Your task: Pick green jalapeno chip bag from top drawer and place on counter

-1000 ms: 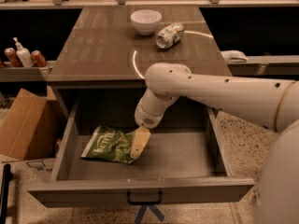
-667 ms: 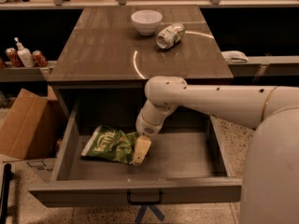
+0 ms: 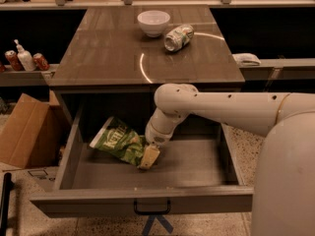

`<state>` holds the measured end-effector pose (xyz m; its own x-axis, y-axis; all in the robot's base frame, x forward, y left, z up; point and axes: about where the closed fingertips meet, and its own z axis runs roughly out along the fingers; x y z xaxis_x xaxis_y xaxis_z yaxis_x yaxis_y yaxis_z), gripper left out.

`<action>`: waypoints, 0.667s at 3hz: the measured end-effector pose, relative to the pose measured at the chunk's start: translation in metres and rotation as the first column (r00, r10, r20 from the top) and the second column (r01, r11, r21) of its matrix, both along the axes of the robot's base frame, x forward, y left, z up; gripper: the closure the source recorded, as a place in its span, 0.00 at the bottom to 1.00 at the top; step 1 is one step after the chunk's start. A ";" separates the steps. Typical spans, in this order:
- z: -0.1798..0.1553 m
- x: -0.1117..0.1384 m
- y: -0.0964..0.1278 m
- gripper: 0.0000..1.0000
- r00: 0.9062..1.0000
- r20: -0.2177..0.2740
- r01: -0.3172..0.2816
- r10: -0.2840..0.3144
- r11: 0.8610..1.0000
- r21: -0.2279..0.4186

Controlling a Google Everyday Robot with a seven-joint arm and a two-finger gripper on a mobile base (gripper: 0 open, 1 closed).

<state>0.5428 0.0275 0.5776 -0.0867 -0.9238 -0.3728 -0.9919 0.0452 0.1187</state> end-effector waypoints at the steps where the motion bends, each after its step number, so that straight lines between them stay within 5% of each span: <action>1: 0.007 0.000 0.000 0.73 1.000 0.000 0.000 0.000 1.000 0.000; 2: 0.014 0.000 0.000 1.00 1.000 0.000 0.000 0.000 1.000 0.000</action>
Offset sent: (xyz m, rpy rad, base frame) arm -0.0135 -0.0448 0.0919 0.0661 -0.3652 0.0436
